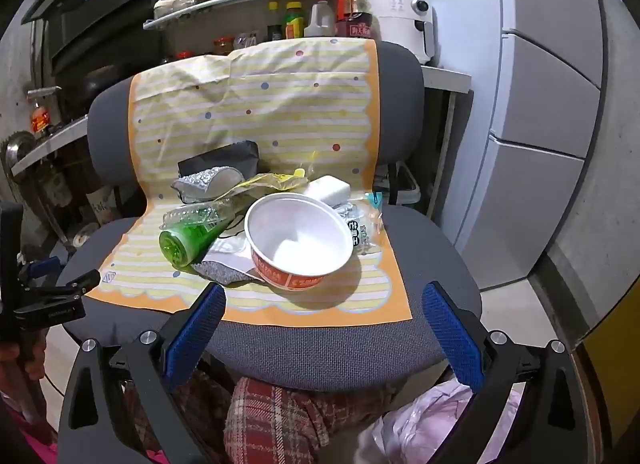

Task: Collect trash
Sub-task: 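Move both tools toward the trash on the chair mat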

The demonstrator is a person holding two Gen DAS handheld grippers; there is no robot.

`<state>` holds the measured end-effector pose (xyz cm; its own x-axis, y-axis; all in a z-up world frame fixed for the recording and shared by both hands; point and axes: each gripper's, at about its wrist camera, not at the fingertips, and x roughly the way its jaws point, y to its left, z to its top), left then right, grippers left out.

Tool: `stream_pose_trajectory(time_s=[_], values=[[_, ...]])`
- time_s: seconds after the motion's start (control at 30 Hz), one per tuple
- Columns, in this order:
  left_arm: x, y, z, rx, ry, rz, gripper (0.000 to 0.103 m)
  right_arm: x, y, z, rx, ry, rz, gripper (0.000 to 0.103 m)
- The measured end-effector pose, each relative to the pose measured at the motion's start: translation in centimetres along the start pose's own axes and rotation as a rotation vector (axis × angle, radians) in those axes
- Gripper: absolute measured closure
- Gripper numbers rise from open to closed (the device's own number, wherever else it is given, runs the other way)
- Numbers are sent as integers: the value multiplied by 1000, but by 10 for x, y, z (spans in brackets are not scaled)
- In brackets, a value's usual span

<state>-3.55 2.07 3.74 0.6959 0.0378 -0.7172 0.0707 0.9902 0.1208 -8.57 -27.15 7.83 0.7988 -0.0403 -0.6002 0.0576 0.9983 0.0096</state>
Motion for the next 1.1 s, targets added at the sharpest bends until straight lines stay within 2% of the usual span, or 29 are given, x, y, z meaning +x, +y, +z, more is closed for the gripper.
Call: stream_pose_trajectory(time_s=[1.1], values=[[1,1,4,1,7,4,7,8,2,-2,-1,7,-4,6]])
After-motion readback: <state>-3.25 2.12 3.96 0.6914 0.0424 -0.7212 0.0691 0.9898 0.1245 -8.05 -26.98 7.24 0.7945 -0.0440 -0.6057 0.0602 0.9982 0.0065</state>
